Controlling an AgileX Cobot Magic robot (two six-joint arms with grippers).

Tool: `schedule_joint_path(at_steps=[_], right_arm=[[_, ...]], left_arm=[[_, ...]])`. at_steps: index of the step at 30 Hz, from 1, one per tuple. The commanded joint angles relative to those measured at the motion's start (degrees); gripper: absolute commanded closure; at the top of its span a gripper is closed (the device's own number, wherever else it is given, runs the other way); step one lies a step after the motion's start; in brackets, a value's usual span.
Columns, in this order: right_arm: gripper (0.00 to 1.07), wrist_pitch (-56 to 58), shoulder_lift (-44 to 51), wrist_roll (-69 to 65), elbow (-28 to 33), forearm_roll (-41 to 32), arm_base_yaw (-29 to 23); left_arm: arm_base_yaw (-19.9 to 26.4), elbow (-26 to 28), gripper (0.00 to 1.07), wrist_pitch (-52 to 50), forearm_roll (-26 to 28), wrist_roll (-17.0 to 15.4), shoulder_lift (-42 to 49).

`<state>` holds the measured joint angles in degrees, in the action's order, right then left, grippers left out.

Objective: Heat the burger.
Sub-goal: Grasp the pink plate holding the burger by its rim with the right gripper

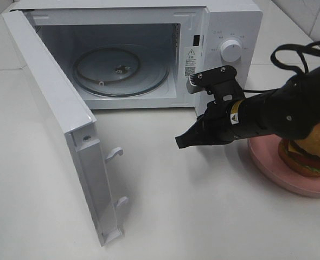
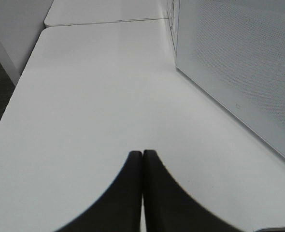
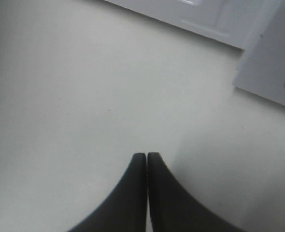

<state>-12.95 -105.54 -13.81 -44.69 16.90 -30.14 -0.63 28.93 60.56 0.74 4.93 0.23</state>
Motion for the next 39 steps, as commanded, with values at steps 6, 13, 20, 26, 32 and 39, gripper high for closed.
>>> schedule_joint_path(at_steps=[6,13,20,26,32,39], right_arm=[[1.04,25.5,2.2,-1.1,-9.2,-0.7,0.1],[1.02,44.7,2.2,7.2,-15.9,-12.5,0.1],[0.82,47.4,2.2,7.0,-16.7,-12.3,0.1],[0.42,48.1,2.2,6.4,-16.7,-12.3,0.1],[0.25,51.7,2.2,6.4,-16.7,-12.3,0.1],[0.27,55.7,2.2,6.5,-16.7,-9.5,0.2]], left_arm=[[-0.2,-0.1,1.06,-0.9,0.2,-0.1,1.1],[-0.2,-0.1,1.06,-0.9,0.2,-0.1,1.1],[-0.2,-0.1,1.06,-0.9,0.2,-0.1,1.1],[-0.2,-0.1,1.06,-0.9,0.2,-0.1,1.1],[-0.2,-0.1,1.06,-0.9,0.2,-0.1,1.1],[-0.2,-0.1,1.06,-0.9,0.2,-0.1,1.1]])
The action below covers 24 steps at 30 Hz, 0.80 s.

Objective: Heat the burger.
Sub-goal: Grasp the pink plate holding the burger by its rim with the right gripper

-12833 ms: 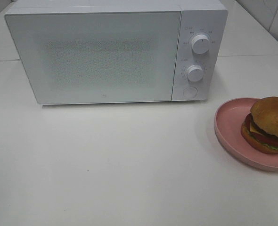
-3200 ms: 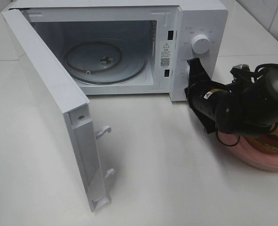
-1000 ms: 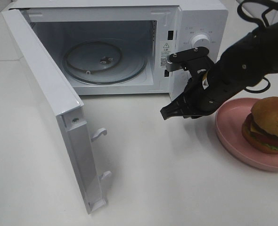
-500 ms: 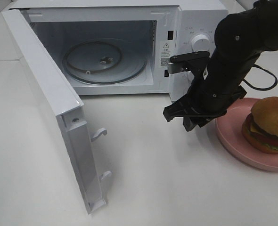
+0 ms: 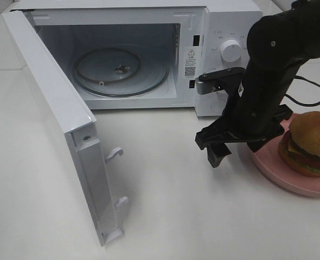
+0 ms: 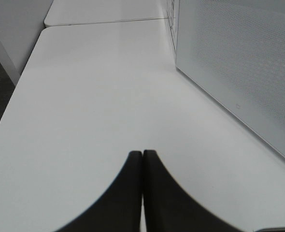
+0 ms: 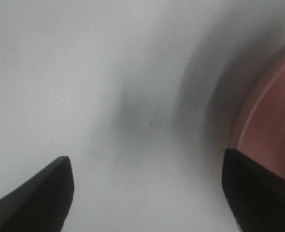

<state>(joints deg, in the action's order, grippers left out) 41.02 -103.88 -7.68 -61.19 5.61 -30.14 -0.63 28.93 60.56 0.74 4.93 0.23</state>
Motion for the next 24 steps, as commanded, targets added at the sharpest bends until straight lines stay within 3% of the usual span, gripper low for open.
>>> schedule_joint_path(at_steps=[1,7,9,12,24], right_arm=[[0.27,1.9,0.6,0.3,-0.2,2.2,0.2],[0.27,1.9,0.6,0.3,-0.2,2.1,2.3],[0.28,0.9,0.6,1.0,-0.2,2.0,6.0],[0.29,0.9,0.6,1.8,-0.2,1.8,7.3],[0.31,-2.4,0.5,2.2,-0.2,1.9,7.6]], left_arm=[[-0.2,-0.1,1.06,-0.9,0.2,-0.1,1.1],[-0.2,-0.1,1.06,-0.9,0.2,-0.1,1.1],[-0.2,-0.1,1.06,-0.9,0.2,-0.1,1.1],[-0.2,-0.1,1.06,-0.9,0.2,-0.1,1.1],[-0.2,-0.1,1.06,-0.9,0.2,-0.1,1.1]])
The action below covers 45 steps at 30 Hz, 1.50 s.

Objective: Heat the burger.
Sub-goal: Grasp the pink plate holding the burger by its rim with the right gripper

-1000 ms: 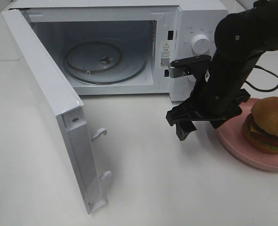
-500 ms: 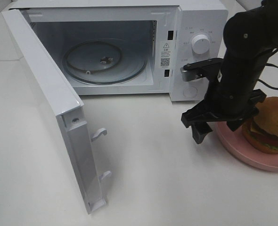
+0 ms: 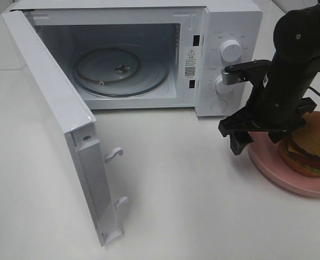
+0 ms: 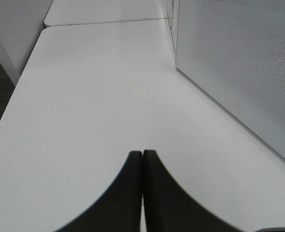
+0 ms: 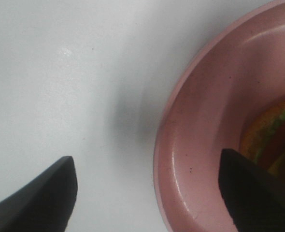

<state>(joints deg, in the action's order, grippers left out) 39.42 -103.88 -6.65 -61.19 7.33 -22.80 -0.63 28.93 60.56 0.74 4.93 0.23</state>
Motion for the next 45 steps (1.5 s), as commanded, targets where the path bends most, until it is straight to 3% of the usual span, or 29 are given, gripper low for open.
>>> schedule_joint_path(at_steps=[1,24,29,31,32,34,37,39,45], right_arm=[[0.31,-0.8,0.3,1.1,-0.2,0.2,0.2],[0.31,-3.7,-11.1,3.1,-0.2,0.3,0.2],[0.36,-3.8,-11.5,4.2,-0.2,0.2,0.2],[0.47,-3.5,-11.5,4.2,-0.2,0.3,0.2],[0.47,-3.5,-11.5,4.2,-0.2,0.3,0.2],[0.67,-3.5,-11.5,4.1,-0.2,0.3,0.2],[0.74,-3.5,-11.5,4.1,-0.2,0.3,0.2],[1.03,-3.4,-11.5,3.2,-0.2,0.3,0.2],[1.07,-3.4,-11.5,2.9,-0.2,0.3,0.2]], left_arm=[[-0.2,-0.1,1.06,-0.9,0.2,-0.1,1.1],[-0.2,-0.1,1.06,-0.9,0.2,-0.1,1.1],[-0.2,-0.1,1.06,-0.9,0.2,-0.1,1.1],[-0.2,-0.1,1.06,-0.9,0.2,-0.1,1.1],[-0.2,-0.1,1.06,-0.9,0.2,-0.1,1.1],[-0.2,-0.1,1.06,-0.9,0.2,-0.1,1.1],[-0.2,-0.1,1.06,-0.9,0.2,-0.1,1.1],[-0.2,-0.1,1.06,-0.9,0.2,-0.1,1.1],[-0.2,-0.1,1.06,-0.9,0.2,-0.1,1.1]])
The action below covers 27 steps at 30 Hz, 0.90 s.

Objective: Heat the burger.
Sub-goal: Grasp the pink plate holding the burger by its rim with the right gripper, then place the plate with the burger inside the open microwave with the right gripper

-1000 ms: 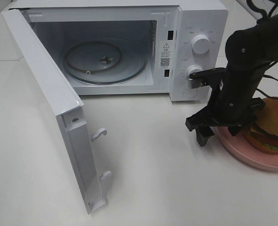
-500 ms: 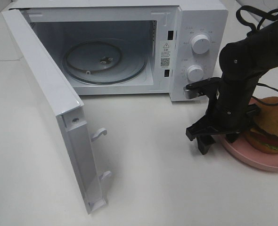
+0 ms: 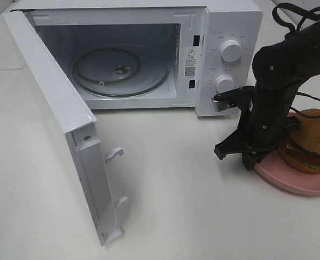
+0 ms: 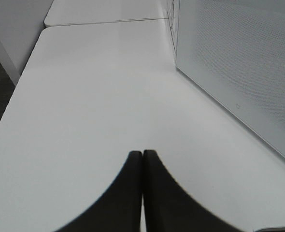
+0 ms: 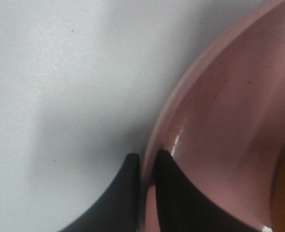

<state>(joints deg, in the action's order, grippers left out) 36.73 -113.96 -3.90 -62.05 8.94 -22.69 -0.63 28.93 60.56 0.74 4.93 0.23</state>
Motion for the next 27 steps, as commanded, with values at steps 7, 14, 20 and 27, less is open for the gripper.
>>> schedule_joint_path(at_steps=[7,14,20,27], right_arm=[[1.07,0.3,-1.4,1.7,0.8,-1.1,-0.5],[1.07,2.4,0.6,2.9,0.8,0.9,-5.1],[1.07,4.0,2.8,2.6,0.9,3.3,-8.6],[1.07,4.5,6.9,-0.9,4.8,9.6,-11.9]], left_arm=[[-0.2,-0.1,1.06,-0.9,0.2,-0.1,1.1],[-0.2,-0.1,1.06,-0.9,0.2,-0.1,1.1],[-0.2,-0.1,1.06,-0.9,0.2,-0.1,1.1],[-0.2,-0.1,1.06,-0.9,0.2,-0.1,1.1]])
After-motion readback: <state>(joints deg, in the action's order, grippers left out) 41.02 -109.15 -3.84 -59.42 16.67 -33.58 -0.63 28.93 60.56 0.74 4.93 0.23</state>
